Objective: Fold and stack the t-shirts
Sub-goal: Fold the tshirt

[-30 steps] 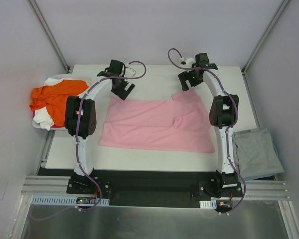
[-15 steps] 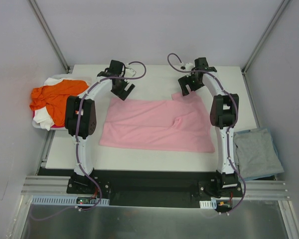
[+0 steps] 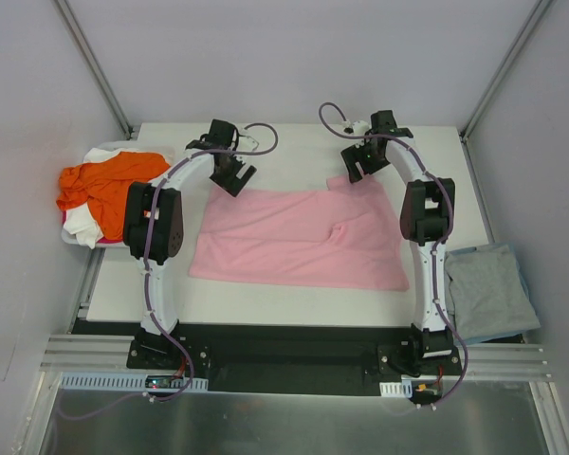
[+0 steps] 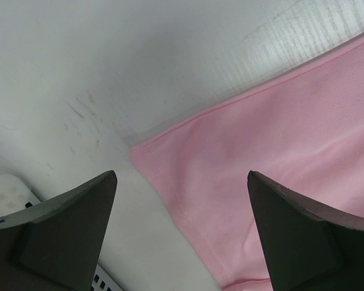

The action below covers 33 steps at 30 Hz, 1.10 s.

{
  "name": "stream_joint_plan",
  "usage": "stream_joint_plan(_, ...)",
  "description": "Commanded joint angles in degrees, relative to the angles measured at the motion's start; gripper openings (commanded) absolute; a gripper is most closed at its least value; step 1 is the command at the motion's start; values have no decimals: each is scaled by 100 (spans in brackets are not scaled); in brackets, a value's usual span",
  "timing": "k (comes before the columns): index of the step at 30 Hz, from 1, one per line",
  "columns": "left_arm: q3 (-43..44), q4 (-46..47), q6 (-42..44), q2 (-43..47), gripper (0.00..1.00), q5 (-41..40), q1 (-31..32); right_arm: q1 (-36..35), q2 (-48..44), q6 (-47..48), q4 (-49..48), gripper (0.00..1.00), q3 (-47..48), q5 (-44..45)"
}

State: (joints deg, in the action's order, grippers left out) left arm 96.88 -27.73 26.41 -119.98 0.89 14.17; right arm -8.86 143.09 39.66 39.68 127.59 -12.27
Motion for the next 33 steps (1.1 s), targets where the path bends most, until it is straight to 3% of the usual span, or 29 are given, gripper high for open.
stream_joint_plan(1,-99,-5,30,344,90,-62,-37,25,-264,-11,101,80,73,5)
stream_joint_plan(10,76,4,171,177,90,-194,-55,16,-307,24,128,78,38,50)
stream_joint_plan(33,226,-382,-145,-368,92,782,-354,-1,-457,103,136,78,-226,-65)
